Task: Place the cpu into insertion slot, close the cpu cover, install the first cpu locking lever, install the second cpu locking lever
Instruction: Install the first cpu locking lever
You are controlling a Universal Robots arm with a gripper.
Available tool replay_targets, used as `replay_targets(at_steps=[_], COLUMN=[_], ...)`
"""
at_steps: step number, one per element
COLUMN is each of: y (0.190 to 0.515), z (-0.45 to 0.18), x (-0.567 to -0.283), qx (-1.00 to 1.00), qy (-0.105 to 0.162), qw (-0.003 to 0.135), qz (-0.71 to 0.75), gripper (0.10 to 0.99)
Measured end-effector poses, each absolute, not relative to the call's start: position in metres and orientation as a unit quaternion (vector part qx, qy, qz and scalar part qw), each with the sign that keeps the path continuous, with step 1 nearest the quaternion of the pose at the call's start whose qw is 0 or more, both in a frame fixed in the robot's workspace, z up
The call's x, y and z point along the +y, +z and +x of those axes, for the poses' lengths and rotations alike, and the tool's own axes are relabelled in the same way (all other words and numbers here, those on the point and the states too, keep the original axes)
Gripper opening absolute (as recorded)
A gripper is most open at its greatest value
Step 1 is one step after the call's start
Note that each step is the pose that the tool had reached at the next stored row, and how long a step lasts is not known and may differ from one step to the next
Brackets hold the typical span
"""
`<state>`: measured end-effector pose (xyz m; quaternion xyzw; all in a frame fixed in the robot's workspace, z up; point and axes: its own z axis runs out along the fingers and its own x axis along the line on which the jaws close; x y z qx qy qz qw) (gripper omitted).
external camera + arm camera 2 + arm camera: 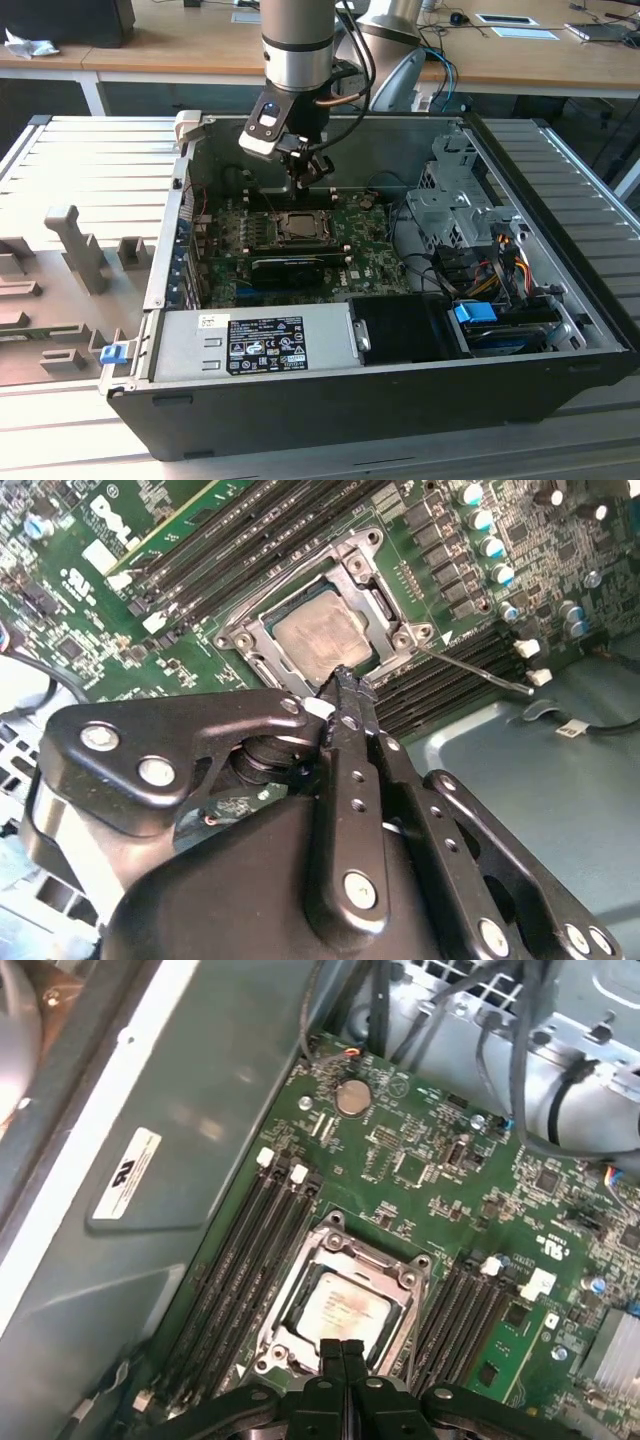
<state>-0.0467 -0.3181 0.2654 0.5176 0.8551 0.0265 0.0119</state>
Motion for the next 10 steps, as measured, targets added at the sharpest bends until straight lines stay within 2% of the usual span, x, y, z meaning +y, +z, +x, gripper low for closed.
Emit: replay_targets(at_steps=[10], y=[0.2654], z=[-0.0467], x=[-0.3181], qx=[0.896], qy=[0.027], qw=[0.01], qz=[0.443], gripper=[0.106])
